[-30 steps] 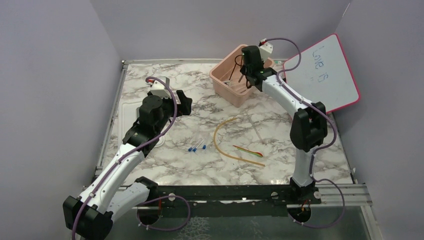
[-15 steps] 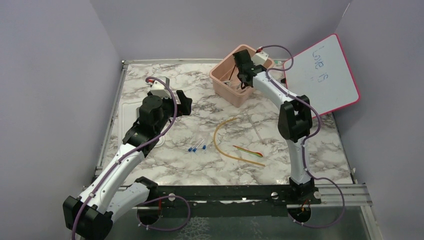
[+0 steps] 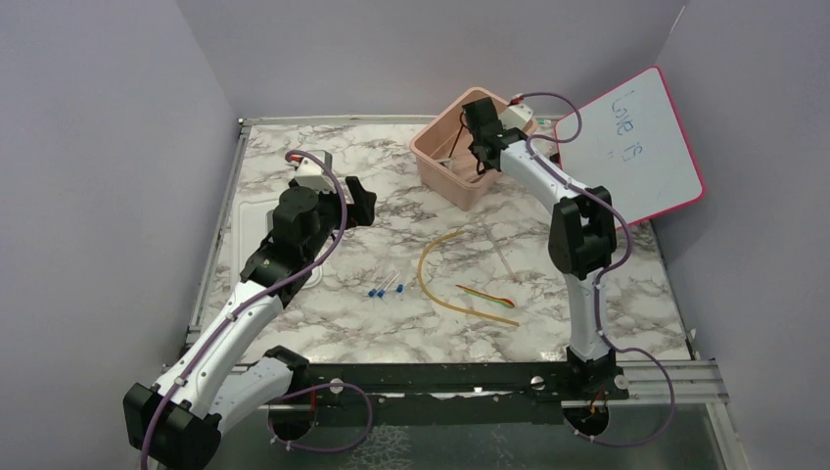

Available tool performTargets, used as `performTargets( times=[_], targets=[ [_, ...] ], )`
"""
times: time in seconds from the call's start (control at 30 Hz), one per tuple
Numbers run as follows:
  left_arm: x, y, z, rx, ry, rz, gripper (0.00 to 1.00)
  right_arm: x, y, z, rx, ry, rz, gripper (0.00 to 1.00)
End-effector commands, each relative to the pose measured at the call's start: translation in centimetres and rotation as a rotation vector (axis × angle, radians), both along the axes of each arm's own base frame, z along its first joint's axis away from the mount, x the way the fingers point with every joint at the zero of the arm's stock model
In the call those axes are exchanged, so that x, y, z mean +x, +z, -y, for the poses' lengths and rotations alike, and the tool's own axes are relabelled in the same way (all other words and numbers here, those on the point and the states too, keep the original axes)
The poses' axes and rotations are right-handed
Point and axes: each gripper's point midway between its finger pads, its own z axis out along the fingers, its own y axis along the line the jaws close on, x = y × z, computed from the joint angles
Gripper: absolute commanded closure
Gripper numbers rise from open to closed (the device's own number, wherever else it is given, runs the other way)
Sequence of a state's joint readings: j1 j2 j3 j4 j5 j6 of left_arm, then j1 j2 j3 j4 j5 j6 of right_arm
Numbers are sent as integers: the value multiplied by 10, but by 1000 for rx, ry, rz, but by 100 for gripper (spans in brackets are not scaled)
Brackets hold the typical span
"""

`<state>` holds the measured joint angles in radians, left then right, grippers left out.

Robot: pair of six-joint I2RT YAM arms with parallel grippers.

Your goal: Organize the chemistry lab equipment

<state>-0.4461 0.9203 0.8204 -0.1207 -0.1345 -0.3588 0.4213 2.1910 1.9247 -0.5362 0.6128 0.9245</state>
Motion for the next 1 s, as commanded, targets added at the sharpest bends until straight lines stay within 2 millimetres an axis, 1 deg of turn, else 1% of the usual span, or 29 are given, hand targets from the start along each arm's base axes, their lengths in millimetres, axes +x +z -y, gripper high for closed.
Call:
performTargets(
  times=[0.0,0.17,0.27,0.37,0.43,0.5,0.57,0.67,0.7,0.77,0.8,0.87,0.9,0.97],
  targets=[
    [2,1,0,-5,-2,13,9,-6,55,6,26,13,90,64],
    [1,4,0,-8,-6,18,9,-20,100,5,41,84,163,59],
    [0,4,1,-12,-8,19,9,-39,122,2,28,195,197,57],
    [-1,6,2,-17,-16,25,9,-67,129,2,-6,325,202,55],
    [-1,6,3,-19,-22,26,9,-90,125,2,-39,424,187,54],
    [-1,7,4,-22,-29,29,9,-116,112,3,-55,507,142,54],
    [-1,8,5,-23,-32,30,9,-143,91,10,-74,555,76,54],
    [-2,8,5,-25,-32,31,9,-184,53,21,-88,619,-37,53],
    [-1,8,5,-23,-33,31,9,-200,35,27,-92,626,-90,53],
    [-1,7,5,-21,-31,29,9,-222,12,33,-85,637,-150,53],
    [0,7,5,-21,-32,27,9,-230,1,36,-78,639,-176,53],
    [0,5,6,-22,-37,23,9,-241,-16,37,-64,647,-208,53],
    [0,5,7,-22,-39,21,9,-245,-22,37,-58,647,-224,53],
    [1,4,9,-26,-46,19,9,-245,-33,39,-66,646,-234,53]
  ],
)
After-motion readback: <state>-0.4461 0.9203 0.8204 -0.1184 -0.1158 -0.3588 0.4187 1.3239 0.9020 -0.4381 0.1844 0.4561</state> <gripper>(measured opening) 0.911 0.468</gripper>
